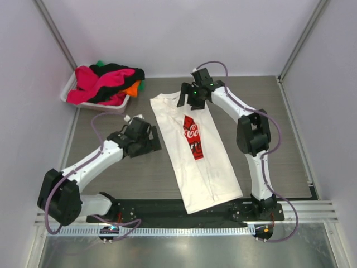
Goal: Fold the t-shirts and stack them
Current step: Fold the tshirt
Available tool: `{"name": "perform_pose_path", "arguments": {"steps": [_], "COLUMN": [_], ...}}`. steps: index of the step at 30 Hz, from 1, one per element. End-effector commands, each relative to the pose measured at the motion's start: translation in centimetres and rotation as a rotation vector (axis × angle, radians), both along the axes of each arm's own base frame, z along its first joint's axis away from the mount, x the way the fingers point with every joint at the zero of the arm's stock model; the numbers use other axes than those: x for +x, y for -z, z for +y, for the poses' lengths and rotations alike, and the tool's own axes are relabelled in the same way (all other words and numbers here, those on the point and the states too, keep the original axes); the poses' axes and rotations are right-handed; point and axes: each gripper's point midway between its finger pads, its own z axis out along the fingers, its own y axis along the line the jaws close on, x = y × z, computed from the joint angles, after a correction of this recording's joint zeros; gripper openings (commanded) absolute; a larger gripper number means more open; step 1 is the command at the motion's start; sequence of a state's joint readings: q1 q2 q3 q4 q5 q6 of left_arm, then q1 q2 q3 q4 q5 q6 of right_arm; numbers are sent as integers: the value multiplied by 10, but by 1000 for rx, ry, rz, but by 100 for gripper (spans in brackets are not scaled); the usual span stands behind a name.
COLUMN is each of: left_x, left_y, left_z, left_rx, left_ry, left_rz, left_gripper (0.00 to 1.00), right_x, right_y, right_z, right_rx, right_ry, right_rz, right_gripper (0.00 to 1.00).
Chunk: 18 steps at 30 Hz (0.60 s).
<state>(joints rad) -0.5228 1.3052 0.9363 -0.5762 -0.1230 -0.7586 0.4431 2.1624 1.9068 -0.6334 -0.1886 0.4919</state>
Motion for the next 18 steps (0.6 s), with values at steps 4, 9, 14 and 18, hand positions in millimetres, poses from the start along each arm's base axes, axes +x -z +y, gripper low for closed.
{"name": "perform_pose_path", "arguments": {"steps": [4, 9, 14, 18], "left_x": [-20, -34, -41, -43], "left_y": [-12, -8, 4, 11], "left_z": [-6, -5, -8, -13], "left_rx": [-116, -131, -115, -97], "left_ry": [-42, -41, -29, -14], "left_rz": [-93, -94, -64, -51], "left_gripper": [100, 99, 99, 98], "right_x": [29, 48, 84, 115], "right_y": [34, 51, 86, 119], "right_z": [46, 58, 17, -56], "right_rx": [130, 177, 163, 119], "right_ry": [-126, -160, -3, 238], "right_rz": [36, 5, 23, 51], "right_gripper": [80, 80, 77, 74]}}
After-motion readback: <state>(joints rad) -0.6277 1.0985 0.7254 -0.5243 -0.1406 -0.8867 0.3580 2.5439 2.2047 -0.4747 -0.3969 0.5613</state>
